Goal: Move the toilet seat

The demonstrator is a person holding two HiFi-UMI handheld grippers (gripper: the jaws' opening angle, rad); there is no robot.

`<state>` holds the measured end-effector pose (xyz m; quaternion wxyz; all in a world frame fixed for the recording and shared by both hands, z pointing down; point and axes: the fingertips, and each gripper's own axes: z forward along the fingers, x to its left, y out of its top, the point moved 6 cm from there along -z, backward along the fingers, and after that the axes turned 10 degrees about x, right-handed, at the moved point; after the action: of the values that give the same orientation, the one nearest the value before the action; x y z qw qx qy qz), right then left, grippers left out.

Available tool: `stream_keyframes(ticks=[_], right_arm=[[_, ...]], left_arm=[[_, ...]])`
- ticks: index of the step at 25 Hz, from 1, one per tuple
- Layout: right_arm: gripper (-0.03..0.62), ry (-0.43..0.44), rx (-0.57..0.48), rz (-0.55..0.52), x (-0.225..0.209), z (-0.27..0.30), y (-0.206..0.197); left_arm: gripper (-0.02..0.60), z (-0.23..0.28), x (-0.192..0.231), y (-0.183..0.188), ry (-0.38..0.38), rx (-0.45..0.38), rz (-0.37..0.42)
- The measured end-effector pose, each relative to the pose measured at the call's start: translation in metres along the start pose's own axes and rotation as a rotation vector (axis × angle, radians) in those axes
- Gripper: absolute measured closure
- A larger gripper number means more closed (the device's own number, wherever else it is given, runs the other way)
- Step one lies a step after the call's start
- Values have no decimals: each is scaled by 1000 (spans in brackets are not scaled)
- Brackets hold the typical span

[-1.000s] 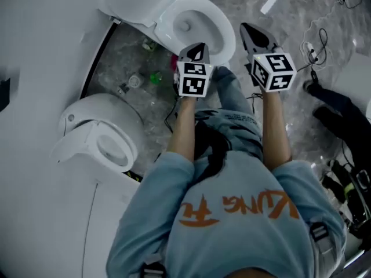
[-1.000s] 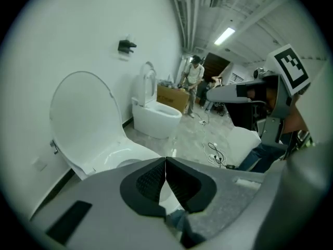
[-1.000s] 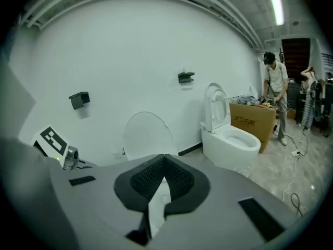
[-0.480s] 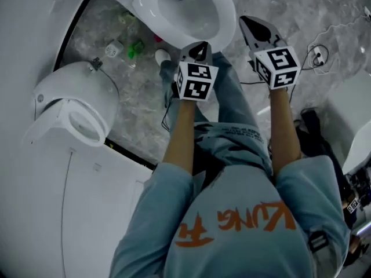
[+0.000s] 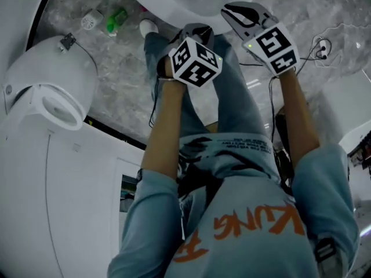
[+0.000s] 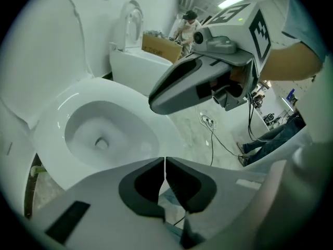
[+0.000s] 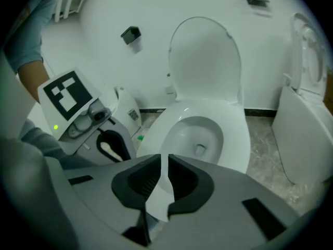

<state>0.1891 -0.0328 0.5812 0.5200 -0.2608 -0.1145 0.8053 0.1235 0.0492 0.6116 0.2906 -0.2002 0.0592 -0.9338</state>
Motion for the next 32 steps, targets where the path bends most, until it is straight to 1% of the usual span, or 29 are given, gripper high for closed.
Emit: stream_keyframes(ticks=[2, 3, 4, 6, 7, 8, 9, 11, 13, 14, 16, 18, 20, 24, 28, 30, 32], right_arm=[[544, 54, 74, -94, 7, 14, -8], [530, 84, 115, -148, 11, 19, -14], [506, 114, 160, -205, 14, 24, -20], [455, 163, 251, -322, 15, 32, -35], [443, 183, 297, -384, 16, 36, -43], [432, 204, 343, -449, 18, 41, -51], [407, 224, 386, -511, 20, 46, -58], [321, 255, 460, -620, 23, 57, -70], [276, 266, 511, -715, 25, 66, -77], [261, 270, 531, -759, 26, 71, -80], [244, 279, 562, -834, 29, 81, -87], [224, 280, 579, -890, 28, 92, -92], [224, 276, 586, -930, 27, 100, -93], [230, 314, 645, -964, 23, 112, -99], [227, 336, 693, -987, 25, 120, -103], [228, 332, 719, -994, 25, 121, -104], [234, 306, 749, -1030, 25, 122, -107]], left_arm=[[577, 12, 9, -4, 1, -19, -8], [574, 17, 11, -5, -3, -27, -13], [547, 23, 13, -5, -9, -30, -13], [455, 34, 12, -1, -19, -19, 17], [415, 38, 10, 0, -25, -8, 49], [393, 43, 6, -1, -32, 6, 90], [381, 46, 3, -2, -38, 22, 143], [345, 53, -5, -5, -46, 68, 279], [316, 61, -11, -9, -43, 111, 403], [304, 65, -12, -11, -37, 125, 439], [288, 72, -11, -13, -24, 139, 458], [278, 79, -9, -13, -10, 145, 455], [272, 84, -8, -11, 5, 150, 467], [247, 94, -7, -10, 24, 153, 503], [242, 104, -12, -19, 24, 186, 527], [242, 106, -14, -20, 49, 181, 542], [242, 107, -15, -20, 85, 172, 559]])
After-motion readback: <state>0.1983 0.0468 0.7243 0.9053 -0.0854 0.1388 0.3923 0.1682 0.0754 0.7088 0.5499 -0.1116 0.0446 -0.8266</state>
